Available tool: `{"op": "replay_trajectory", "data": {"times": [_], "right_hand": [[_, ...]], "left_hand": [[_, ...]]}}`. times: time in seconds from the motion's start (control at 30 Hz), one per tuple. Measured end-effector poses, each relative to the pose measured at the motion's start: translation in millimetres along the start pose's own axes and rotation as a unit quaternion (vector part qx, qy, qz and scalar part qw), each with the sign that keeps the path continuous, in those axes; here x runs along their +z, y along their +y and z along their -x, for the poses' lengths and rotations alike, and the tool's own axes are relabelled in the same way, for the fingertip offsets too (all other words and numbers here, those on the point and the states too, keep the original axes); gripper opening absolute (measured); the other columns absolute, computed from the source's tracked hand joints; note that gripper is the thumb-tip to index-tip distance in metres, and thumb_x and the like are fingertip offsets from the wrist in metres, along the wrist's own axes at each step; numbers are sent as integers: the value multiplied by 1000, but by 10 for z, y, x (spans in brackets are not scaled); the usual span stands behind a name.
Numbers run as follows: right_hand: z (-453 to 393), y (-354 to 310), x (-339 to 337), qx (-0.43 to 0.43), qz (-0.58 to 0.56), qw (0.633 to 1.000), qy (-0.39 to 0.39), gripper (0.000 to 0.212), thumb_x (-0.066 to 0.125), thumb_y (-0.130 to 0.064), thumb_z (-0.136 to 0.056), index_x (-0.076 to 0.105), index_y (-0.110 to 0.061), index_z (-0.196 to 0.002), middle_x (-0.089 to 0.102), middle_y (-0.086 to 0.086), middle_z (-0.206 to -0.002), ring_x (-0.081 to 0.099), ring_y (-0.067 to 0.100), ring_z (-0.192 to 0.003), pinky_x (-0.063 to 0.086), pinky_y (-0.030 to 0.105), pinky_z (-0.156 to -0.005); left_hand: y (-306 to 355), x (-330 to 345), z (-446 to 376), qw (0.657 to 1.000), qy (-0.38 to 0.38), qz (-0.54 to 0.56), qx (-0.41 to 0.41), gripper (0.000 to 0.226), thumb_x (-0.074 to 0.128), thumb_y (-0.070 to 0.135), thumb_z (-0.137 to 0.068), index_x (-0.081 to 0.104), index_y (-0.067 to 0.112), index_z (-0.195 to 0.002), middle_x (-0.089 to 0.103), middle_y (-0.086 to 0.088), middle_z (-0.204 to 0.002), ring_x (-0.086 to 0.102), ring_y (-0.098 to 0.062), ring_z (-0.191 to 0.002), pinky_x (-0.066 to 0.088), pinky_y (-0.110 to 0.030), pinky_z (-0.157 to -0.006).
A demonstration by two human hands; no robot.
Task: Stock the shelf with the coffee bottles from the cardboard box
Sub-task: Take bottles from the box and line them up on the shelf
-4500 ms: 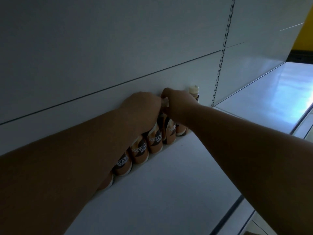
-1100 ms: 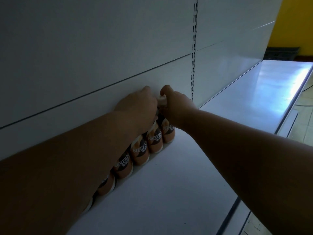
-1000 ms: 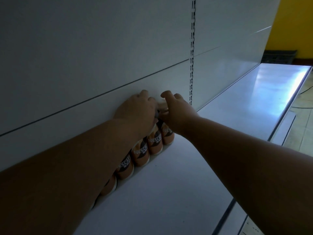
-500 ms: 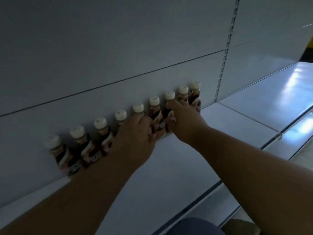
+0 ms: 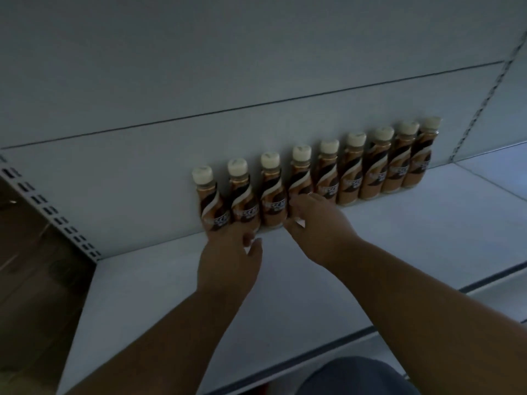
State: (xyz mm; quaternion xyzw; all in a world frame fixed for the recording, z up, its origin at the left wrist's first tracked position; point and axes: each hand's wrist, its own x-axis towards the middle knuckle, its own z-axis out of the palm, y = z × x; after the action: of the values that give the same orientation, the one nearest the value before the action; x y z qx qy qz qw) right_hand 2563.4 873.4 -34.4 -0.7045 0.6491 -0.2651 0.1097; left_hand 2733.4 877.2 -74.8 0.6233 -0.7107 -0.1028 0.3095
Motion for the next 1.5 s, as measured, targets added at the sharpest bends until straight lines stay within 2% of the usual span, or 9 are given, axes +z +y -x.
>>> {"op": "replay_trajectory", "data": {"times": [0.17, 0.37, 0.63, 0.8, 0.93, 1.03, 1.13, 1.27, 1.5], "right_hand": [[108, -268, 346, 19, -36, 999, -6, 30, 58, -31, -92, 60, -17, -118, 57, 4, -119, 56, 23, -106, 44, 29, -84], [-5, -563, 590, 58, -132, 990, -1, 38, 54, -22, -92, 50, -16, -130, 47, 4, -136, 49, 24, -120, 44, 34, -97], [-16, -612, 750, 77, -121, 990, 9, 55, 48, -18, -96, 32, -13, -148, 31, 7, -150, 42, 26, -130, 39, 30, -102], [-22, -614, 703, 76, -110, 991, 1, 49, 49, -19, -95, 40, -12, -143, 37, 7, -145, 46, 24, -125, 39, 28, -97], [25, -491, 593, 87, -110, 988, 66, 22, 52, -19, -92, 62, -16, -111, 55, 5, -116, 56, 20, -98, 46, 28, -81], [0, -329, 481, 119, -100, 984, 86, 19, 49, -15, -91, 64, -16, -104, 56, 5, -109, 55, 21, -94, 43, 29, -77], [-23, -217, 393, 116, -102, 986, 68, 27, 47, -9, -92, 61, -16, -114, 54, 4, -118, 54, 21, -106, 37, 25, -81], [-37, -102, 279, 109, -92, 987, 80, 32, 44, -7, -92, 61, -15, -118, 54, 4, -119, 54, 21, -106, 37, 24, -80], [-115, 195, 206, 137, -112, 982, 70, 43, 46, -9, -91, 51, -15, -133, 45, 10, -135, 48, 26, -119, 36, 26, -92]], "left_hand": [[-311, -62, -75, 977, 97, 101, -159, 29, 66, 40, -79, 46, 21, -86, 51, 3, -84, 53, -18, -74, 42, -33, -61], [-325, 1, -311, 963, 139, 150, -178, 53, 77, 32, -75, 47, 9, -113, 49, -7, -109, 54, -29, -97, 49, -47, -82], [-414, 32, -329, 973, 135, 128, -140, 46, 75, 31, -79, 51, 9, -110, 52, -7, -108, 55, -27, -95, 49, -46, -79], [-417, -11, -347, 975, 117, 122, -143, 52, 76, 30, -78, 47, 9, -115, 49, -7, -112, 54, -26, -99, 47, -41, -80], [-349, -17, -187, 975, 166, 118, -93, 47, 77, 24, -76, 49, 6, -109, 49, -8, -107, 50, -22, -93, 45, -34, -77], [-191, 80, -60, 994, 77, 73, 17, 27, 68, 24, -84, 53, 15, -105, 48, 4, -97, 51, -14, -87, 39, -25, -73], [-31, 254, -82, 995, -24, 58, 78, 26, 60, 24, -89, 56, 18, -114, 52, 4, -108, 53, -14, -98, 45, -29, -80], [70, 437, -203, 989, -72, 52, 114, 40, 56, 22, -91, 52, 18, -131, 54, -1, -127, 51, -18, -115, 43, -33, -99], [123, 549, -371, 976, -106, -47, 184, 57, 49, 15, -93, 33, 21, -147, 46, -7, -137, 43, -26, -124, 38, -35, -103]]}}
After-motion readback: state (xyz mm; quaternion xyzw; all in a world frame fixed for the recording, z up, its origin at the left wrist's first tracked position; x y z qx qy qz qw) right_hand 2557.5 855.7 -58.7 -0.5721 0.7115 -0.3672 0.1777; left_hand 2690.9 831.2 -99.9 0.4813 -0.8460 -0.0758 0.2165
